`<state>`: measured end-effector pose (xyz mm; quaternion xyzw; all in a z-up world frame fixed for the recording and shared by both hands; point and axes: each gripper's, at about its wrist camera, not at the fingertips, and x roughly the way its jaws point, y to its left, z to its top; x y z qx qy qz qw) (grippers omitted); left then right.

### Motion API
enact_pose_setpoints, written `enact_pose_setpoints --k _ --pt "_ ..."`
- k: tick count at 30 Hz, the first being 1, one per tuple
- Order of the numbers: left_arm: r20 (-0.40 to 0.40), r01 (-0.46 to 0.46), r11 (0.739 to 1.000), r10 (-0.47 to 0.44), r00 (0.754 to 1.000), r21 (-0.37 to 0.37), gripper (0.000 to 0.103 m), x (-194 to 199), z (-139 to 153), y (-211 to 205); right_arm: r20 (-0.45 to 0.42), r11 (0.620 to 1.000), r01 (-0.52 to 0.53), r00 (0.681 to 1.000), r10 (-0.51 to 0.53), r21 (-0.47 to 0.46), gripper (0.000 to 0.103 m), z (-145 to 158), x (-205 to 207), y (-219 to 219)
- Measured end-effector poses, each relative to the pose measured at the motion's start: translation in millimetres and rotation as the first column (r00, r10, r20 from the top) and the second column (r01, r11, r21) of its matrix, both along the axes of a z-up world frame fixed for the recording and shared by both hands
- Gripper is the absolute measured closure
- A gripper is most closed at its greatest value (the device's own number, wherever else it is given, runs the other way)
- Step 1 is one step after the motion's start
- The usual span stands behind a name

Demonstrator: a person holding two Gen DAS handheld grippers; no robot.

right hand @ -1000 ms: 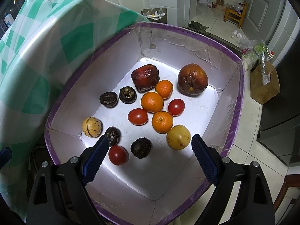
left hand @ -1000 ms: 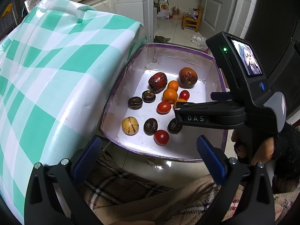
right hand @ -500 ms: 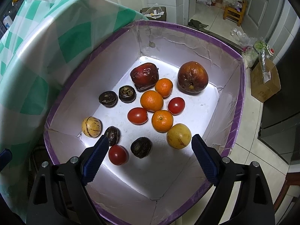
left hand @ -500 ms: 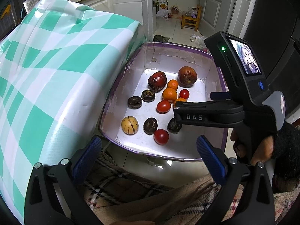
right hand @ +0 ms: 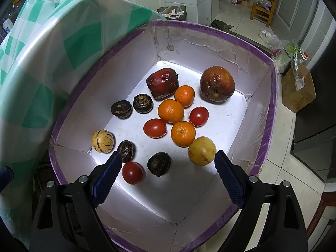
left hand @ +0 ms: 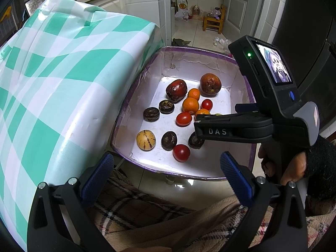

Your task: Organize fruits

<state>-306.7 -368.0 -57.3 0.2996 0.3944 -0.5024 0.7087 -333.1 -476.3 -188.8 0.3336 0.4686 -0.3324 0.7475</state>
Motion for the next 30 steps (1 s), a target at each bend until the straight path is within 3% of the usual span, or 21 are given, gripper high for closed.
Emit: enact_pose_setpoints --k 30 --pt "0.001 0.008 1.0 -0.008 1.0 -0.01 0.002 -0.1 5.2 9.2 0.001 1.0 0.003 1.0 -0.003 0.016 0.016 -3.9 -0.2 -1.8"
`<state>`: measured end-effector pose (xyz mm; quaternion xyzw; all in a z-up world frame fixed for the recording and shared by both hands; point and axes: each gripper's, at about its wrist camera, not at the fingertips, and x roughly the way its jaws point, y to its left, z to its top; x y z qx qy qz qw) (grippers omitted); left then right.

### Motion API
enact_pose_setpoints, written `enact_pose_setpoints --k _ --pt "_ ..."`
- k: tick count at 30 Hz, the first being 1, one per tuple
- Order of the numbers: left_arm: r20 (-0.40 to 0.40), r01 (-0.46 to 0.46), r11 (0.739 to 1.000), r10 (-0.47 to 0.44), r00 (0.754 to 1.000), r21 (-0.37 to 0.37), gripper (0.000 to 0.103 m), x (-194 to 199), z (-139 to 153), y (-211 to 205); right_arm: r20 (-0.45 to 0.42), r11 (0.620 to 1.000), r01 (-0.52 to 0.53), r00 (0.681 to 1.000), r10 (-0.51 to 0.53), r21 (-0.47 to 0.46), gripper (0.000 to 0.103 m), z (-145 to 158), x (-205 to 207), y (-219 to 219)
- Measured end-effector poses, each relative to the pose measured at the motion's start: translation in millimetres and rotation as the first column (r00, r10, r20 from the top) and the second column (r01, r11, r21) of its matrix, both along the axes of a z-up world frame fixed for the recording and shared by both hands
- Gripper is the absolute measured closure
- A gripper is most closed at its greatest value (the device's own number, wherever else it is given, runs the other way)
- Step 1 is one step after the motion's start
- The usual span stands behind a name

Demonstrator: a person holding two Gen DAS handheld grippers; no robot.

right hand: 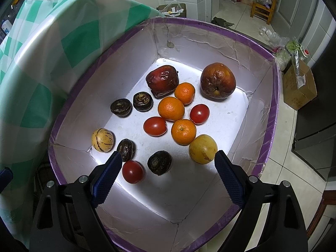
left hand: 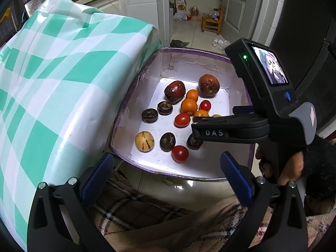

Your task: Organize fruits

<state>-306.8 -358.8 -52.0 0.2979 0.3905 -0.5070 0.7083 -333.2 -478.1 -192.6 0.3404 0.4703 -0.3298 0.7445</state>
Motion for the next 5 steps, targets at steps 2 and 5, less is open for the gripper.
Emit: enact_pose_setpoints --k 2,5 --pt "0.003 0.005 1.0 -0.005 1.0 0.001 0.002 -0.6 1.2 1.7 0.0 1.0 0.0 1.0 0.0 0.0 0.016 0.0 -0.1 -0.2" --pt "0.002 0.002 1.0 -0.002 1.0 0.002 0.002 -0.7 1.9 2.1 0.0 1.0 0.0 1.0 0.0 0.0 0.016 0.0 -0.1 -0.3"
